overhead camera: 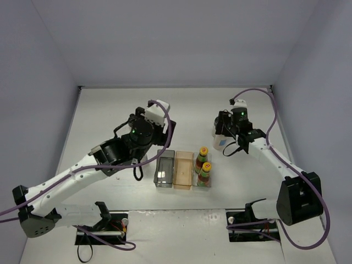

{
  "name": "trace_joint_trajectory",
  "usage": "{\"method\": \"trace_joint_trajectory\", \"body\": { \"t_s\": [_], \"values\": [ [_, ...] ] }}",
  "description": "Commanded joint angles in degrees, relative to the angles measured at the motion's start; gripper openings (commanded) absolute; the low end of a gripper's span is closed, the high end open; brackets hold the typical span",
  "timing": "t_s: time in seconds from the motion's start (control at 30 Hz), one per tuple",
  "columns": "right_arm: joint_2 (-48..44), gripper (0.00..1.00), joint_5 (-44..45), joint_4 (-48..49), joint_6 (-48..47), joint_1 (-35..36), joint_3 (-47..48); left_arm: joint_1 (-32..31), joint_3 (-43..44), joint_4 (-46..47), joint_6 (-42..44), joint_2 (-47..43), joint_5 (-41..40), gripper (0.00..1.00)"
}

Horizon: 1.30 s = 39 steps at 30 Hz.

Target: Organize the condiment bottles

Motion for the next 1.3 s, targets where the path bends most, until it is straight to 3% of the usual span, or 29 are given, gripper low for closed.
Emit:
{"method": "trace_joint_trajectory", "body": {
  "t_s": [0.0,0.03,0.13,0.23,0.53,0.7,1.0,1.27],
  "values": [
    [-0.95,0.54,-0.2,3.06,-0.22,0.44,0.08,0.98,-0.91,-3.39,-3.18,-5.77,-6.92,0.75],
    [-1.47,0.5,-0.11,2.7,-0.48,0.7,0.43,1.24,-1.35,-4.01,-3.28,-6.56,-7.63,0.75],
    [-3.23,0.13,0.85,0.6,-1.97,2.98,1.91,2.12,-1.7,-7.17,-3.45,-8.94,-10.26,0.75],
    [-4.37,0.01,1.29,-1.25,-3.81,5.97,4.29,4.13,-2.14,-9.54,-4.07,-9.56,-10.36,0.75],
    [-4.03,0.0,-0.99,-3.98,-9.27,12.3,16.5,15.48,-2.67,-12.54,-6.97,-7.46,2.46,0.75],
    [-3.06,0.0,-8.36,-4.68,-12.34,13.62,21.6,22.15,-2.93,-12.98,-6.18,-5.61,8.17,0.75],
    [-5.34,0.0,-16.36,-7.05,-18.05,20.3,23.98,30.77,-10.48,-7.8,-6.7,-5.08,12.31,0.75],
    [-7.63,0.0,-24.1,-12.5,-22.19,23.82,23.63,33.85,-13.39,-5.95,-5.83,-6.75,12.5,0.75]
  ]
}}
